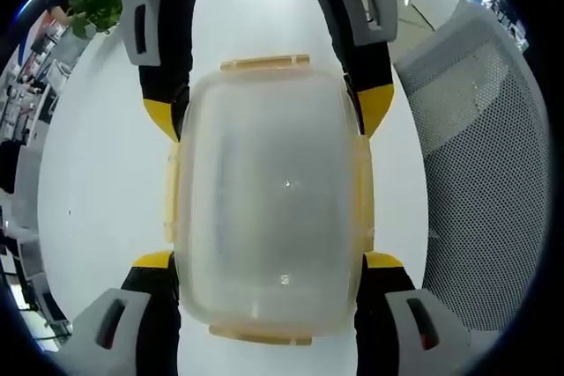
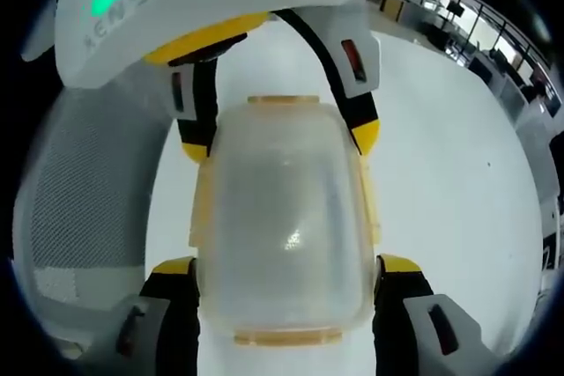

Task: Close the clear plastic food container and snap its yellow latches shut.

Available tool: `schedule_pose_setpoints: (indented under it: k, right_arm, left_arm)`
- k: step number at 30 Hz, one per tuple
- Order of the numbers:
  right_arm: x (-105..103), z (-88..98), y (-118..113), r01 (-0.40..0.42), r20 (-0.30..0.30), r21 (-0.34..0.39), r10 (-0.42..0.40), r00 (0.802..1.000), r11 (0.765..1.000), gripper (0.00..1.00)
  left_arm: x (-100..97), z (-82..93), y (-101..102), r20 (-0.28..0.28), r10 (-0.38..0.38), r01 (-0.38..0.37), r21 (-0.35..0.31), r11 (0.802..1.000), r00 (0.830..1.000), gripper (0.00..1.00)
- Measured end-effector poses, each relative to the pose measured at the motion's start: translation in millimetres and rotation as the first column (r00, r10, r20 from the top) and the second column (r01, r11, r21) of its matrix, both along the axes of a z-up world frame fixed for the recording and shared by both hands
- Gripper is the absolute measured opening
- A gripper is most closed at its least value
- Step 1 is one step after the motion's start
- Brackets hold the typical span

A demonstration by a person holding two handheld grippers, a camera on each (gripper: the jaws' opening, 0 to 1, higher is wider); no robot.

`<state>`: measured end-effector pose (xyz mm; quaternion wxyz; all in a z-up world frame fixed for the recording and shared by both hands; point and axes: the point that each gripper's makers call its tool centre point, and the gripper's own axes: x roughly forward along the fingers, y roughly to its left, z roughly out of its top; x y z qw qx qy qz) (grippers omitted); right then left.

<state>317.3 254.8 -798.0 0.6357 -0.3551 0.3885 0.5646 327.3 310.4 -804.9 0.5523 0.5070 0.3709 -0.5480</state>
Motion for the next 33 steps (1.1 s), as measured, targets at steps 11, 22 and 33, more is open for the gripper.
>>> schedule_pose_setpoints:
  k: [11,22,33]
  right_arm:
    - [0.7,-0.2,-0.1,0.010,0.010,0.003,-0.010,1.000,1.000,0.82]
    - [1.7,-0.9,-0.3,0.015,0.013,-0.003,-0.015,1.000,1.000,0.83]
    - [-1.3,-1.9,14.7,0.008,0.014,-0.005,-0.008,1.000,1.000,0.83]
  left_arm:
    - [0.6,0.7,-1.0,0.008,0.003,-0.003,-0.002,1.000,1.000,0.82]
    - [1.4,0.6,-2.1,0.008,0.004,-0.004,-0.014,1.000,1.000,0.82]
    - [-0.4,-1.3,12.6,0.010,0.005,-0.005,0.000,1.000,1.000,0.82]
